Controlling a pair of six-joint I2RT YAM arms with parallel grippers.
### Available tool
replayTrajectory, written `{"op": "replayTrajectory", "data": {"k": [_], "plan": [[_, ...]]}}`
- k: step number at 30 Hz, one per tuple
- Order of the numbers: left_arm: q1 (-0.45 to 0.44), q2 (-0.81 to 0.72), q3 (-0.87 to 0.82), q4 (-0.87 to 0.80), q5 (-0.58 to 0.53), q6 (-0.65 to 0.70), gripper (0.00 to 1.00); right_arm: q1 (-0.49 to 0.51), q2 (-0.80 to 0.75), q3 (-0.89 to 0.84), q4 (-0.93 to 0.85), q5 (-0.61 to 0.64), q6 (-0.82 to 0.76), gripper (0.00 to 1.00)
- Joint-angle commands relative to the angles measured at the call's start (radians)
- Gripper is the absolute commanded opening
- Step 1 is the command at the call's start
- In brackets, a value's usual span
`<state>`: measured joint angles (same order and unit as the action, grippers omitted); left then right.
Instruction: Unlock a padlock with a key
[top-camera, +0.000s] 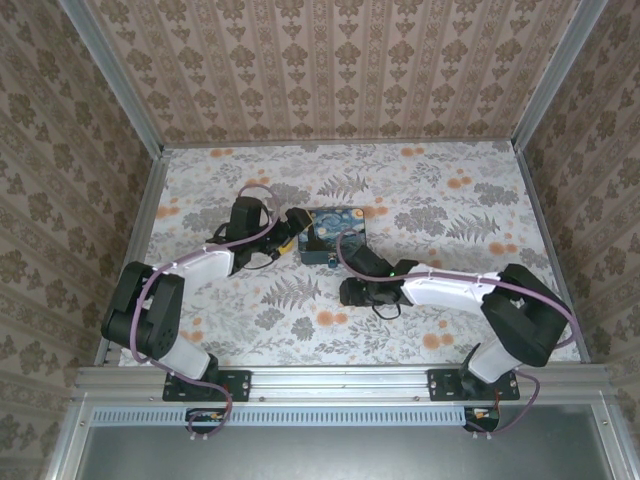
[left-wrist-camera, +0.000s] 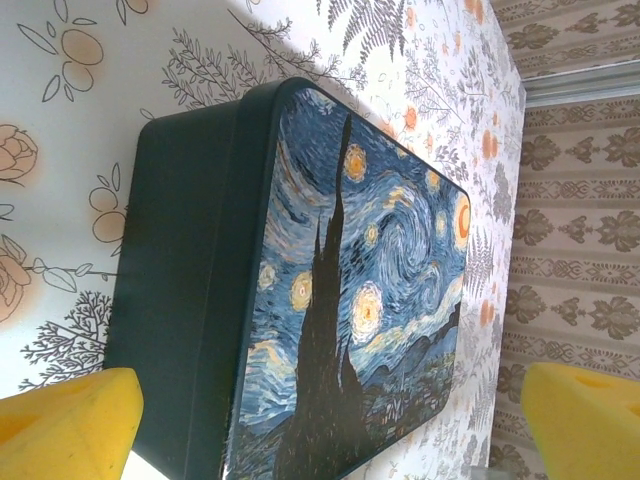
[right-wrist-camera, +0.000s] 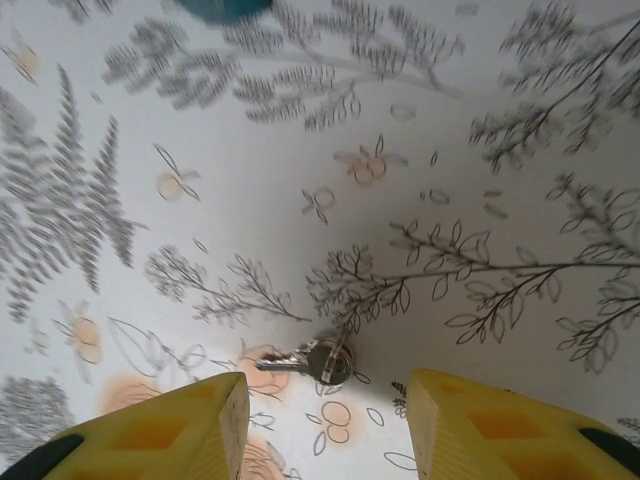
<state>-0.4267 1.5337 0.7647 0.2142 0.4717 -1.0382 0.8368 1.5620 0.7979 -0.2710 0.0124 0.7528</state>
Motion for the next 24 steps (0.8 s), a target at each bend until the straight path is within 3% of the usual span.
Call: {"op": "replayTrajectory", "data": {"k": [1, 19, 21, 24], "plan": [[-0.001, 0.005, 0.032, -0.007, -0.009, 0.021, 0.99, 0.026, 0.043, 0.046, -0.056, 0.004, -0.056, 0.45], [-0.001, 0.012, 0.026, 0.002, 0.004, 0.023, 0.99, 0.025, 0.181, 0.134, -0.072, 0.078, -0.071, 0.30], [0.000, 0.012, 0.025, 0.003, 0.007, 0.026, 0.99, 0.016, 0.188, 0.135, -0.058, 0.078, -0.065, 0.22], [-0.001, 0.012, 0.022, 0.005, 0.011, 0.026, 0.98, 0.000, 0.186, 0.124, -0.034, 0.072, -0.051, 0.02]]}}
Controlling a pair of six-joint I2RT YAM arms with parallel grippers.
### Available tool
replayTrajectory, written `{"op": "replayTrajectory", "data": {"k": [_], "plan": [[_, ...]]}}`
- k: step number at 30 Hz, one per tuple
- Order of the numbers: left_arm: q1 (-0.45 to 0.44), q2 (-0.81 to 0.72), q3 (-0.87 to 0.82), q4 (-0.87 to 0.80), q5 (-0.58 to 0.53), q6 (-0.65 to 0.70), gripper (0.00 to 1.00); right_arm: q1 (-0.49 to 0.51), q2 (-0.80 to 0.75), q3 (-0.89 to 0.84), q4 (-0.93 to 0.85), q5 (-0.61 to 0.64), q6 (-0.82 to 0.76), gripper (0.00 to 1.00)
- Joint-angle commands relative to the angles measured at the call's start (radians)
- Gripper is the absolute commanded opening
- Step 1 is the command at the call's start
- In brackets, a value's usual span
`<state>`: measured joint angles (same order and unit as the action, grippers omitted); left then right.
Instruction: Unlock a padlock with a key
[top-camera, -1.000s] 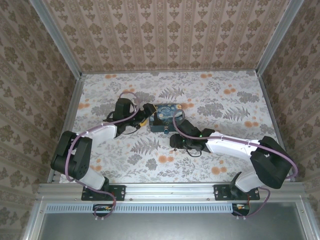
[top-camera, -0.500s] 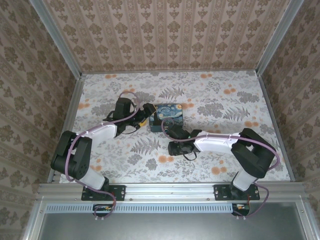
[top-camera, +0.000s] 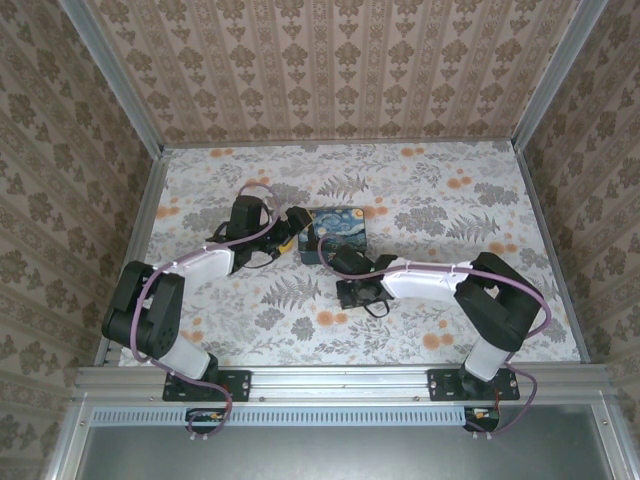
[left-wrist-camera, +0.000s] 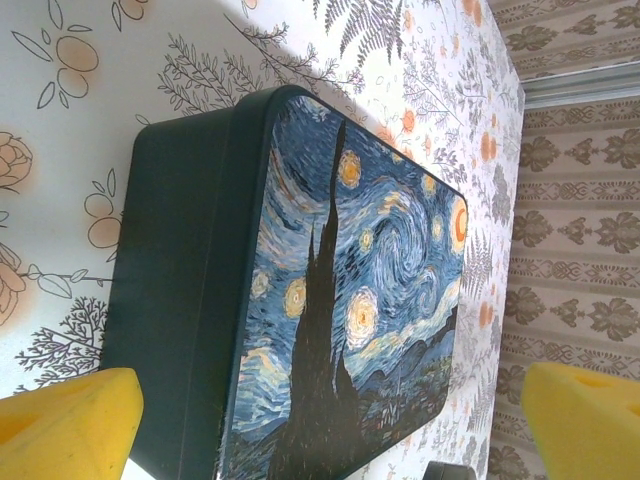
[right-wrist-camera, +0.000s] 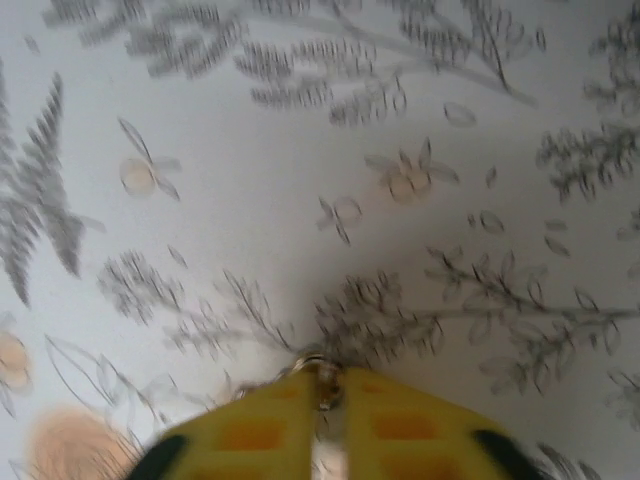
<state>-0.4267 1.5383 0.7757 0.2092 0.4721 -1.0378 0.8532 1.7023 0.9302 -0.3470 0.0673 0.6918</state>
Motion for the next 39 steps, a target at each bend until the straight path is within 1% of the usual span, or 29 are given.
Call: {"op": "replayTrajectory", "data": {"k": [1, 5, 8, 10, 12, 16, 19, 24, 28, 30, 31, 32, 34, 36, 39], "plan": [[0.000, 0.006, 0.012, 0.010, 0.014, 0.026, 0.99, -0.019, 0.034, -0.020, 0.058, 0.014, 0.017, 0.00], [-0.001, -0.005, 0.015, 0.007, 0.025, 0.028, 0.99, -0.037, -0.048, -0.071, 0.100, -0.022, 0.044, 0.00], [0.000, -0.017, 0.019, 0.006, 0.035, 0.028, 0.99, -0.056, -0.155, -0.125, 0.165, -0.077, 0.087, 0.00], [0.000, -0.028, 0.022, -0.001, 0.040, 0.027, 0.99, -0.069, -0.234, -0.158, 0.227, -0.120, 0.120, 0.00], [-0.002, -0.039, 0.027, -0.001, 0.053, 0.025, 0.99, -0.089, -0.298, -0.197, 0.325, -0.173, 0.158, 0.00], [-0.003, -0.053, 0.044, 0.007, 0.085, 0.003, 0.99, -0.138, -0.381, -0.220, 0.432, -0.229, 0.224, 0.00], [-0.007, -0.057, 0.055, 0.035, 0.111, -0.028, 0.98, -0.176, -0.400, -0.215, 0.504, -0.262, 0.266, 0.00], [-0.015, -0.046, 0.076, 0.115, 0.160, -0.101, 0.96, -0.212, -0.401, -0.170, 0.560, -0.281, 0.299, 0.00], [-0.024, -0.043, 0.095, 0.152, 0.165, -0.149, 0.92, -0.233, -0.382, -0.125, 0.598, -0.300, 0.314, 0.00], [-0.023, -0.036, 0.103, 0.186, 0.165, -0.182, 0.90, -0.238, -0.372, -0.105, 0.608, -0.301, 0.319, 0.00], [-0.023, -0.031, 0.107, 0.201, 0.192, -0.198, 0.88, -0.240, -0.366, -0.097, 0.613, -0.301, 0.321, 0.00], [-0.052, -0.027, 0.109, 0.220, 0.196, -0.217, 0.86, -0.241, -0.362, -0.087, 0.623, -0.301, 0.323, 0.00], [-0.058, -0.019, 0.109, 0.254, 0.195, -0.254, 0.83, -0.244, -0.353, -0.071, 0.634, -0.301, 0.327, 0.00], [-0.062, -0.006, 0.106, 0.311, 0.198, -0.292, 0.76, -0.246, -0.343, -0.055, 0.645, -0.300, 0.331, 0.00], [-0.068, 0.016, 0.100, 0.379, 0.205, -0.344, 0.69, -0.250, -0.325, -0.030, 0.664, -0.308, 0.339, 0.00]]}}
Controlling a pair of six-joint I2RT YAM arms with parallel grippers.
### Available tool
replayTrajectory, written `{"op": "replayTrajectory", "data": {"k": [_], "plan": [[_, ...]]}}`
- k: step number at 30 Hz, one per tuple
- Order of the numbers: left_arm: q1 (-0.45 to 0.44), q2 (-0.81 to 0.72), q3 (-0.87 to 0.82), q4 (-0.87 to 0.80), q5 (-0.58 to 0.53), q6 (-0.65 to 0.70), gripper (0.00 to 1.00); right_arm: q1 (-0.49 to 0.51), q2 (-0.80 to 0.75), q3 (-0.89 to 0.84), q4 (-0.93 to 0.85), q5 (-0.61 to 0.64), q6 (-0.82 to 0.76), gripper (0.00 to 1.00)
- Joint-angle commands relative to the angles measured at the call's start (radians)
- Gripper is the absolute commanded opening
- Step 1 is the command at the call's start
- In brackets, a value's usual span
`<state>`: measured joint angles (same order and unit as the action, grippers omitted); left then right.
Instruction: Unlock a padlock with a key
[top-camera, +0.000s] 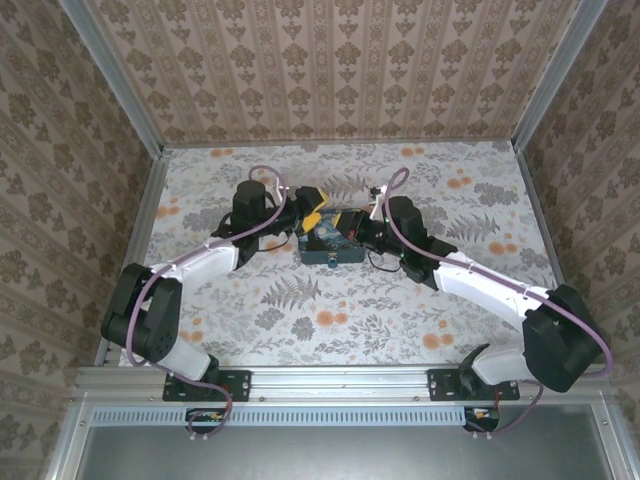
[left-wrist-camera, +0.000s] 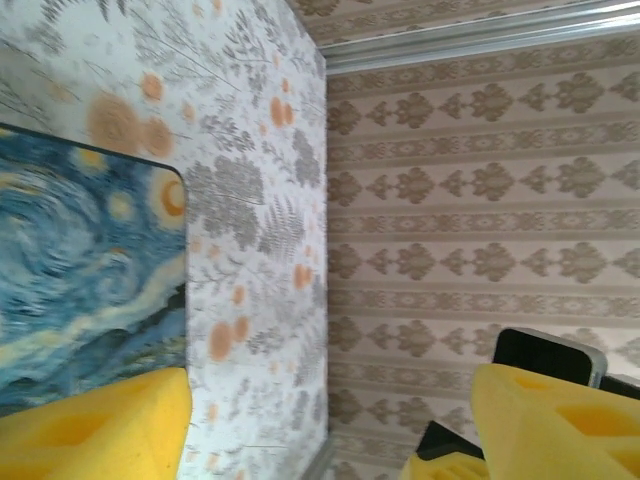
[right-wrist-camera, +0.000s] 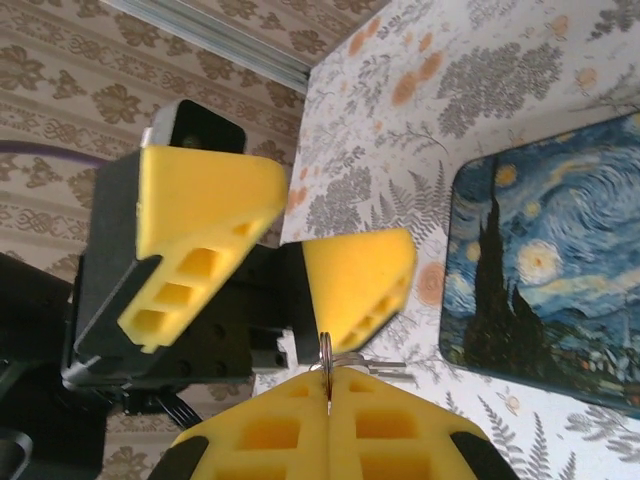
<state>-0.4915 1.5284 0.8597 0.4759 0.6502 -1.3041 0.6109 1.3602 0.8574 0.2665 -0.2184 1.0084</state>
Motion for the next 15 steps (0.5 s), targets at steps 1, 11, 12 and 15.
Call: {"op": "replayTrajectory", "data": {"k": [1, 11, 12, 15], "plan": [[-0.005, 0.033, 0.013, 0.131, 0.029, -0.095, 0.68, -0.008, 0.022, 0.049, 0.055, -0.025, 0.025, 0.00], [-0.009, 0.039, -0.007, 0.178, 0.009, -0.126, 0.69, -0.012, 0.045, 0.047, 0.036, -0.051, 0.028, 0.00], [-0.005, 0.023, -0.008, 0.135, 0.001, -0.093, 0.71, -0.012, 0.039, 0.032, 0.016, -0.060, 0.019, 0.00], [0.017, -0.035, -0.019, -0.001, -0.044, 0.008, 0.77, -0.009, -0.016, -0.060, -0.035, -0.085, 0.006, 0.00]]}}
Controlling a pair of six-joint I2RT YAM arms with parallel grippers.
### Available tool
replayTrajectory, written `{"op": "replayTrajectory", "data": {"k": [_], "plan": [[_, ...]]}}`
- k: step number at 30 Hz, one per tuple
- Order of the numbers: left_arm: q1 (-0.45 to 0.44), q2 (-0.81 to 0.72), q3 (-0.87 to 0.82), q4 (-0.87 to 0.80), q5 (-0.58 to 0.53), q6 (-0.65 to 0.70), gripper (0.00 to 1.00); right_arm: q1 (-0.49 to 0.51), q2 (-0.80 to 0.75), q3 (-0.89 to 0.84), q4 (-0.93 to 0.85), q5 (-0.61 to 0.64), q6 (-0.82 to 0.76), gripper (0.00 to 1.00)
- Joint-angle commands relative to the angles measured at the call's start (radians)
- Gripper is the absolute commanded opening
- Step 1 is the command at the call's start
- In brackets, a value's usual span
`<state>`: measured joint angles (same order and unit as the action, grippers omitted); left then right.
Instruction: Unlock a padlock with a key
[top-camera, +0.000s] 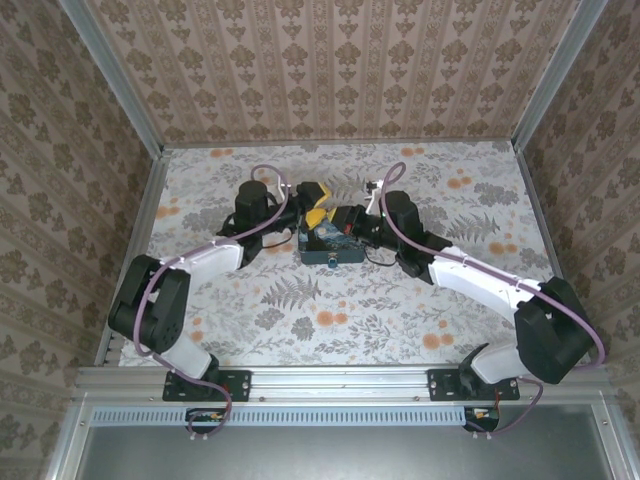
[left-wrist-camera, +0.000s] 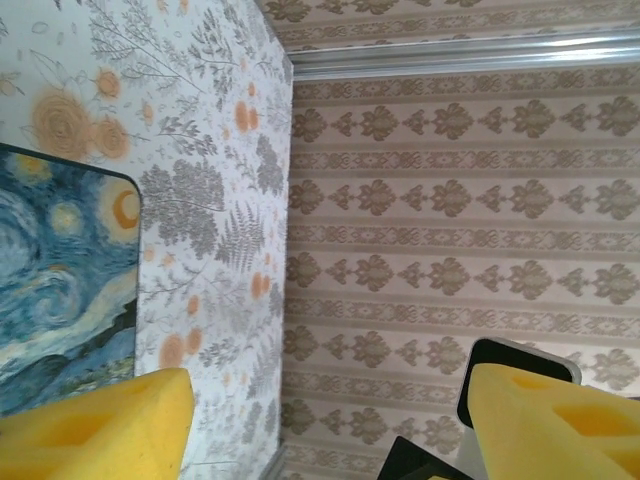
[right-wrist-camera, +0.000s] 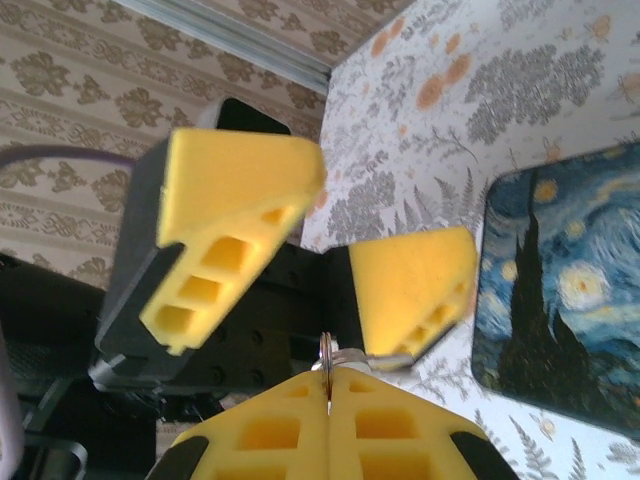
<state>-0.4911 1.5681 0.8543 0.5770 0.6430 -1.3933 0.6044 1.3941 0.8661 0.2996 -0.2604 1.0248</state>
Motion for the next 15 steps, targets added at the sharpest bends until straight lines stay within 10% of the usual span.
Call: {"op": "replayTrajectory", "data": {"k": [1, 10, 15], "plan": [[0.024, -0.096, -0.015, -0.159, -0.050, 0.142, 0.78, 0.001, -0.065, -0.109, -0.090, -0.049, -0.019, 0.00], [0.066, -0.172, -0.030, -0.380, -0.111, 0.327, 0.84, 0.028, -0.045, -0.338, -0.132, -0.058, -0.044, 0.03], [0.066, -0.169, -0.040, -0.385, -0.108, 0.334, 0.86, 0.028, -0.049, -0.303, -0.274, 0.024, -0.135, 0.54]]}}
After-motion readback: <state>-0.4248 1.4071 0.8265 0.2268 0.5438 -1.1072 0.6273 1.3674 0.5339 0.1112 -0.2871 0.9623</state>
